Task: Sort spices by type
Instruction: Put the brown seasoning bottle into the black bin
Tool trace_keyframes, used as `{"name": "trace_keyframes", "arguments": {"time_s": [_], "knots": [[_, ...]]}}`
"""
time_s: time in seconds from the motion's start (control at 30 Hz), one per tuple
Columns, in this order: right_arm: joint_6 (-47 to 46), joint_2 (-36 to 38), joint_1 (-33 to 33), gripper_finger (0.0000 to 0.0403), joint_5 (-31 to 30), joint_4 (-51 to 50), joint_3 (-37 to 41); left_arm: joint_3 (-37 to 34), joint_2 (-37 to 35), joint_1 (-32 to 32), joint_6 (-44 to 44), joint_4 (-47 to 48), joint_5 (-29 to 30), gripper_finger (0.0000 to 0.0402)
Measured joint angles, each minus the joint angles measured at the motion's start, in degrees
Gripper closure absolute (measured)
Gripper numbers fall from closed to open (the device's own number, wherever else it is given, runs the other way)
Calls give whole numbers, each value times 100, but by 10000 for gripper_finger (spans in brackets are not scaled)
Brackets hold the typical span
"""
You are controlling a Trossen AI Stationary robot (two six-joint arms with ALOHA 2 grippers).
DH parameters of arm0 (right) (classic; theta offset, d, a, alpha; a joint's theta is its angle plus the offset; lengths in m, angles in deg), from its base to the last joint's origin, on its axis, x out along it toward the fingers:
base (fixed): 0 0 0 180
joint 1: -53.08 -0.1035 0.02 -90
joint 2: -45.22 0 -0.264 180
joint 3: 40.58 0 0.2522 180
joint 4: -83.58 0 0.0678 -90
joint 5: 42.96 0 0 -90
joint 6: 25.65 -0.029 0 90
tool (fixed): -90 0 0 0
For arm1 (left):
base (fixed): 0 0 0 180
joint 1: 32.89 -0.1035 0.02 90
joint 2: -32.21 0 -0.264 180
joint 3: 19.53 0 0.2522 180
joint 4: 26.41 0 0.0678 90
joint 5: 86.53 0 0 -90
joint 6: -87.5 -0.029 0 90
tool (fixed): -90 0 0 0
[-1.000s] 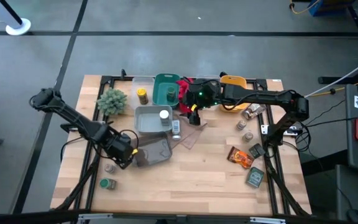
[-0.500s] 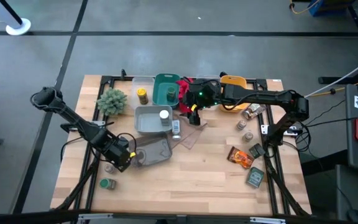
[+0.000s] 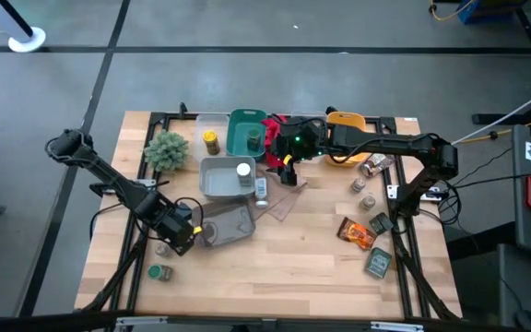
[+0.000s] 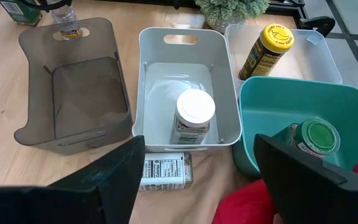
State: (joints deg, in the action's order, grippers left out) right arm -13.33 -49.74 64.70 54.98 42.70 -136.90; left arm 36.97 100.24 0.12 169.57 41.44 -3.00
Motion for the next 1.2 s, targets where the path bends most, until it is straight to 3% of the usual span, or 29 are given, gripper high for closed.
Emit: {"name": "trace_keyframes", "arguments": {"time_s": [1.2], "knots": [[1,0,4,102,1,-4,0,-214,-7,0,344,-99,-43,233]]}}
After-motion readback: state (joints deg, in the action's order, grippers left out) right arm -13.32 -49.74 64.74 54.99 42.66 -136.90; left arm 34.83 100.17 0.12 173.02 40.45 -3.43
